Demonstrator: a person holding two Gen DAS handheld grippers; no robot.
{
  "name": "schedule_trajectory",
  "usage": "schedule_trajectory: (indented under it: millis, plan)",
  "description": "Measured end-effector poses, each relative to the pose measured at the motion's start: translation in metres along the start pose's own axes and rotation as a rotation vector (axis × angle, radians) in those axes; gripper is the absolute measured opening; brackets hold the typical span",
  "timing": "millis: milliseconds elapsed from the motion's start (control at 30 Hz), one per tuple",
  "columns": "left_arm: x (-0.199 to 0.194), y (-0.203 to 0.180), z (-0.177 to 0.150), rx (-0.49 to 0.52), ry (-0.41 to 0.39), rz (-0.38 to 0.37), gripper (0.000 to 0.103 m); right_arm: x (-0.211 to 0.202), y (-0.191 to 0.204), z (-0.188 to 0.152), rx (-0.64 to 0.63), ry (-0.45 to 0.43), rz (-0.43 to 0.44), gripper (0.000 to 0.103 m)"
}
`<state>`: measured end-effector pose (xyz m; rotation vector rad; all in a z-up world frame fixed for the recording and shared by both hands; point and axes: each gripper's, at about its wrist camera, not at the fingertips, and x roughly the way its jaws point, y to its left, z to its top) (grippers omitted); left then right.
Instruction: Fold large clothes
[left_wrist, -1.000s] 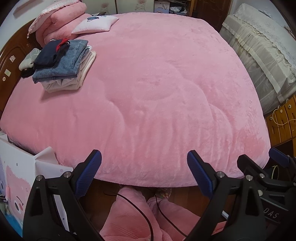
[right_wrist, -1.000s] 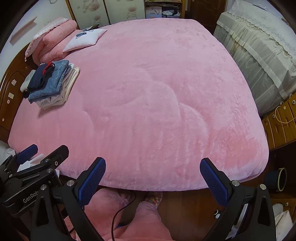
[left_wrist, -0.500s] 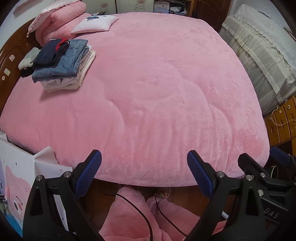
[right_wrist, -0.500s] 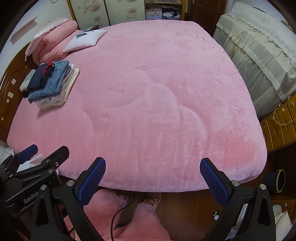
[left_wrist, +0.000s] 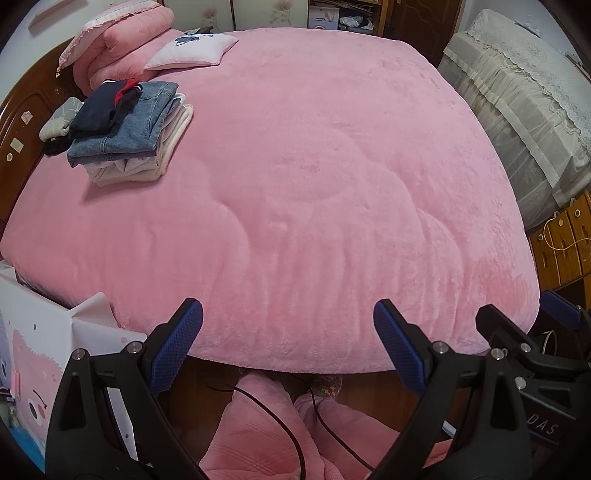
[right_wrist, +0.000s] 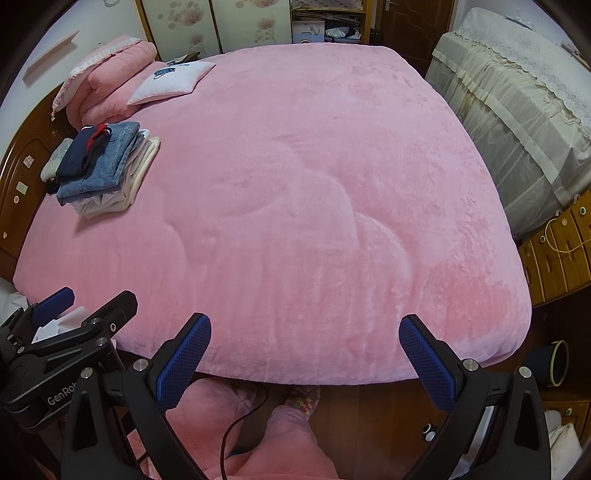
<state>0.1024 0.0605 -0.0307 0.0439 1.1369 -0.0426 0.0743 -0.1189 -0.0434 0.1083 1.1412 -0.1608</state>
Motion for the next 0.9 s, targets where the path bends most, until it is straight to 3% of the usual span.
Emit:
schedule_trajectory:
  millis: [900]
  plan:
    - [-0.012,-0.016,-0.002,0.007,-0.026,0.028,0.093,-0.009,-0.003,0.004,0.007,-0.014,0.003,0.103]
